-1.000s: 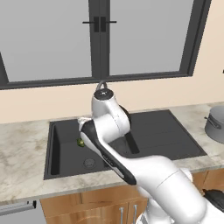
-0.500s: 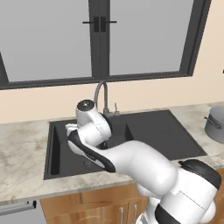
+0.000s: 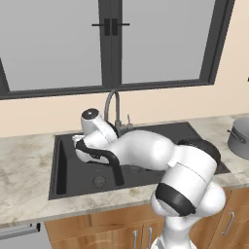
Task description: Dump the broccoli from the pot into the sink. Then turn on the water and wash the broccoli. Then turn off the water and put the broccoli back in the pot.
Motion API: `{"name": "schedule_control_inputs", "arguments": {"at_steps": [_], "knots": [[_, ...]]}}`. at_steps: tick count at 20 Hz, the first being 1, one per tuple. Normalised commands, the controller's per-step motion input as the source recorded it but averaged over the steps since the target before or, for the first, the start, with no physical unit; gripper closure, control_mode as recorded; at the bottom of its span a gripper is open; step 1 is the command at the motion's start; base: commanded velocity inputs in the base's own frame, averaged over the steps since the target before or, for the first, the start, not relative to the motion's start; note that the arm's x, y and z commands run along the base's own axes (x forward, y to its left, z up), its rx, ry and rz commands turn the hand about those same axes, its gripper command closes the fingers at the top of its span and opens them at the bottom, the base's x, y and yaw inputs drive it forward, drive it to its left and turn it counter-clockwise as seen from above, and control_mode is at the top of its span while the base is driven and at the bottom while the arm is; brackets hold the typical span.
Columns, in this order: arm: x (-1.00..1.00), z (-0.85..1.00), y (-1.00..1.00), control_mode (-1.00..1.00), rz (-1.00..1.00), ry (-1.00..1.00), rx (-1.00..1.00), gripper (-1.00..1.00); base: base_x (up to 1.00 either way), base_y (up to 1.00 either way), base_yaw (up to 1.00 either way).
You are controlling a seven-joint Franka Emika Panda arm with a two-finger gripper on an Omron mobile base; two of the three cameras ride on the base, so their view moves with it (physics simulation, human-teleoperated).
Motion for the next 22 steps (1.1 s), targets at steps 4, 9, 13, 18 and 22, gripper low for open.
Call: {"name": "schedule_control_inputs", "arguments": {"at_steps": [4, 9, 13, 18, 22], "knots": [[0.52, -0.36, 0.0, -1.0, 0.0, 0.07, -0.1, -1.0, 0.0, 0.0, 0.0], [0.41, -0.41, 0.0, -1.0, 0.0, 0.03, -0.11, -1.0, 0.0, 0.0, 0.0], [0.33, -0.33, 0.0, -1.0, 0.0, 0.01, -0.1, -1.0, 0.0, 0.0, 0.0], [0.29, -0.32, 0.03, -1.0, 0.0, 0.01, -0.07, -1.0, 0.0, 0.0, 0.0], [0.42, -0.29, 0.0, -1.0, 0.0, 0.06, -0.04, -1.0, 0.0, 0.0, 0.0]]}}
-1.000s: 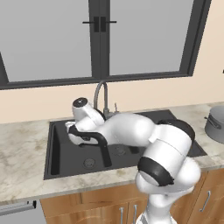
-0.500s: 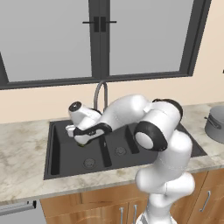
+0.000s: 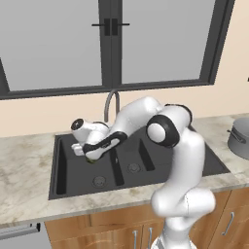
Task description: Dump the broccoli from the pot into the sink. Then turn on the water and wash the broccoli. Then turn off the water and put the broccoli back in the pot.
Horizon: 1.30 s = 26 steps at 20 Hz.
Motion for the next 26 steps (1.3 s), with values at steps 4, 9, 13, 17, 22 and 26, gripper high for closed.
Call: {"name": "schedule_control_inputs", "arguments": {"at_steps": [4, 9, 13, 17, 22, 26], "knots": [[0.42, -0.29, 0.0, -1.0, 0.0, 0.09, -0.03, -1.0, 0.0, 0.0, 0.0], [0.39, -0.25, 0.0, -1.0, 0.0, 0.08, -0.02, -1.0, 0.0, 0.0, 0.0], [0.32, -0.3, 0.0, -1.0, 0.0, 0.05, -0.04, -1.0, 0.0, 0.0, 0.0], [0.14, -0.36, 0.0, -1.0, 0.0, 0.04, -0.05, -1.0, 0.0, 0.0, 0.0], [0.12, -0.36, 0.0, -1.0, 0.0, 0.01, -0.02, -1.0, 0.0, 0.0, 0.0], [0.17, -0.23, 0.0, -1.0, 0.0, 0.0, 0.0, -1.0, 0.0, 0.0, 0.0]]}}
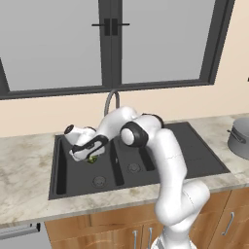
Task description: Dump the broccoli from the pot into the sink. Then turn on the water and wash the broccoli. Then turn off the water and put the broccoli back in the pot.
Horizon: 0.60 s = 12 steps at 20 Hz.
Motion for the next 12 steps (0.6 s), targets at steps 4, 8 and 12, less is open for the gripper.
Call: {"name": "schedule_control_inputs", "arguments": {"at_steps": [4, 8, 12], "knots": [[0.23, -0.25, 0.0, -1.0, 0.0, 0.0, 0.0, -1.0, 0.0, 0.0, 0.0], [0.29, -0.23, 0.0, -1.0, 0.0, 0.0, 0.0, -1.0, 0.0, 0.0, 0.0], [0.29, -0.19, 0.0, -1.0, 0.0, 0.0, 0.0, -1.0, 0.0, 0.0, 0.0]]}}
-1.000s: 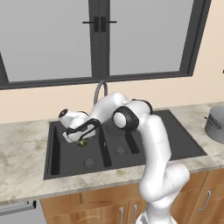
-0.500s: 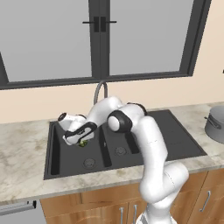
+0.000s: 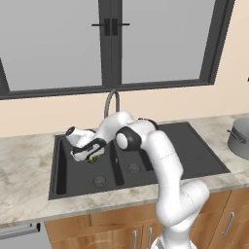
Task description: Dump the broccoli from the pot into the sink. Then turn on the water and wash the broccoli. Then turn off the water and put the broccoli back in the pot.
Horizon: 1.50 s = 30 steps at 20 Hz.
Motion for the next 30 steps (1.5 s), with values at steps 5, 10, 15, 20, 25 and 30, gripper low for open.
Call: {"name": "schedule_control_inputs", "arguments": {"at_steps": [5, 10, 15, 20, 25, 30], "knots": [[0.28, -0.17, 0.0, -1.0, 0.0, 0.0, 0.0, -1.0, 0.0, 0.0, 0.0], [0.3, -0.19, 0.0, -1.0, 0.0, 0.0, 0.0, -1.0, 0.0, 0.0, 0.0], [0.26, -0.19, 0.0, -1.0, 0.01, 0.0, 0.0, -1.0, 0.0, 0.0, 0.0], [0.25, -0.21, 0.0, -1.0, 0.02, 0.0, 0.0, -1.0, 0.0, 0.0, 0.0], [0.13, -0.24, 0.0, -1.0, 0.0, 0.0, 0.0, -1.0, 0.0, 0.0, 0.0], [0.0, -0.23, -0.07, -1.0, 0.0, 0.05, 0.0, 1.0, 0.0, 0.0, 0.0]]}}
